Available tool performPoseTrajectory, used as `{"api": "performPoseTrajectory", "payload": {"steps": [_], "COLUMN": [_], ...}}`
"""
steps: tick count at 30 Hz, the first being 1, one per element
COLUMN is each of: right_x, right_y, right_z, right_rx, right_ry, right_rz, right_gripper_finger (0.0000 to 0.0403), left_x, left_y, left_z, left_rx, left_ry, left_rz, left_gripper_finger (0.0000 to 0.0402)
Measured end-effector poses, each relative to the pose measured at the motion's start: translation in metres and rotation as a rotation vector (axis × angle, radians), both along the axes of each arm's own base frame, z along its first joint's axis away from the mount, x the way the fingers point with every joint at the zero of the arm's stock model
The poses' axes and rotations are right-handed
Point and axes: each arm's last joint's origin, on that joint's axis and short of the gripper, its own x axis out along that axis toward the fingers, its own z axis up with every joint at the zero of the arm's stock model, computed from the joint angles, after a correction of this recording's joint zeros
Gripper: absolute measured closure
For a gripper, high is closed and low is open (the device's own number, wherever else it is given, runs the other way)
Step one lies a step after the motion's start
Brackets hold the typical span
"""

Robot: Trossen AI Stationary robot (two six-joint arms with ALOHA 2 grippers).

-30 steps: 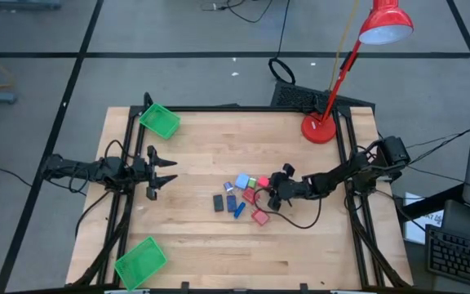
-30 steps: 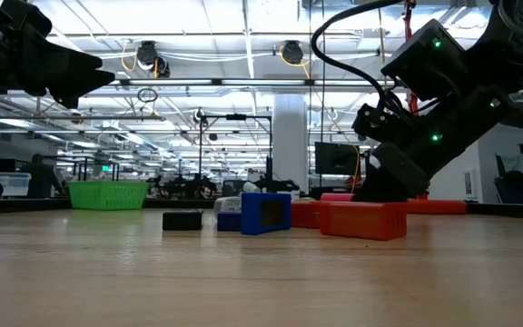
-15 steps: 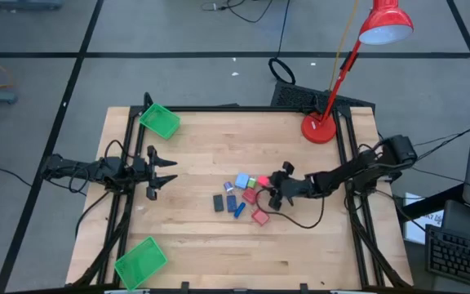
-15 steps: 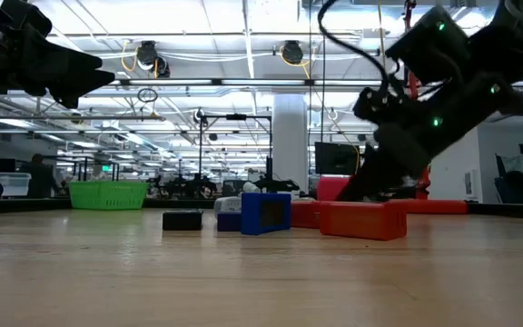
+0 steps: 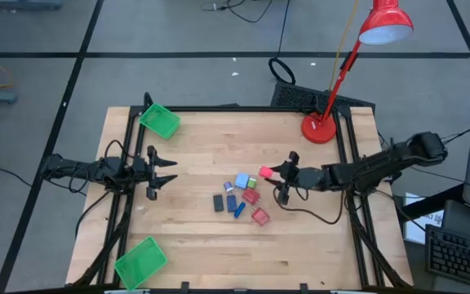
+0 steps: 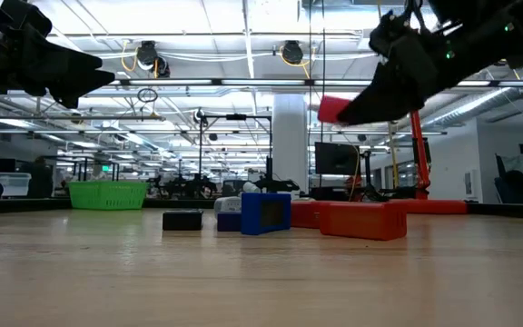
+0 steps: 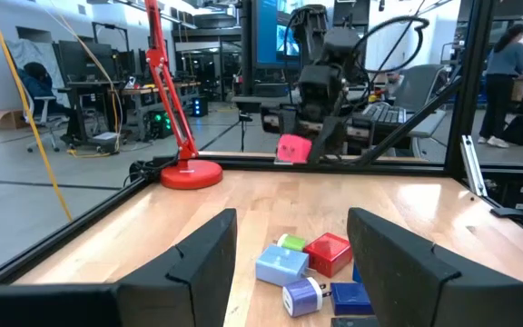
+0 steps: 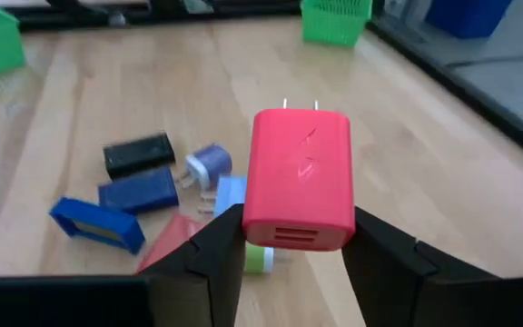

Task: Pick & Place Office items
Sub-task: Put the pink charger adapter into the top green basket

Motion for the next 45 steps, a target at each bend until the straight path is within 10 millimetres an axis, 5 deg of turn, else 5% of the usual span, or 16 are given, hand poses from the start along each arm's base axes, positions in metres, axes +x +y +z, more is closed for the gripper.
{"api": "performPoseTrajectory", "payload": {"steps": [25,33,39,45], "right_x": [-0.004,-0.003,-0.002,-0.002], "right_y": [0.004,0.004,0.005,0.006], "right_z": [0.013,0.017,0.018,0.018], "right_rx": [0.058,0.044,0.045,0.057], "right_ry": [-0.057,-0.091,-0.106,-0.107], "right_rz": [0.178,0.185,0.185,0.216], "right_gripper_finger": [0.0249,0.0248,0.0253,0.0249], "left_x": [0.002,0.035,0.068,0.118], "left_y": [0.0,-0.006,0.001,0.004], "left_z": [0.021,0.015,0.009,0.028], "left_rx": [-0.143,-0.249,-0.338,-0.185], "left_ry": [-0.213,-0.177,-0.076,-0.001], "left_rz": [-0.008,-0.023,0.245,0.302], "left_gripper_finger": [0.0188,0.0187,0.0175,0.0137]}}
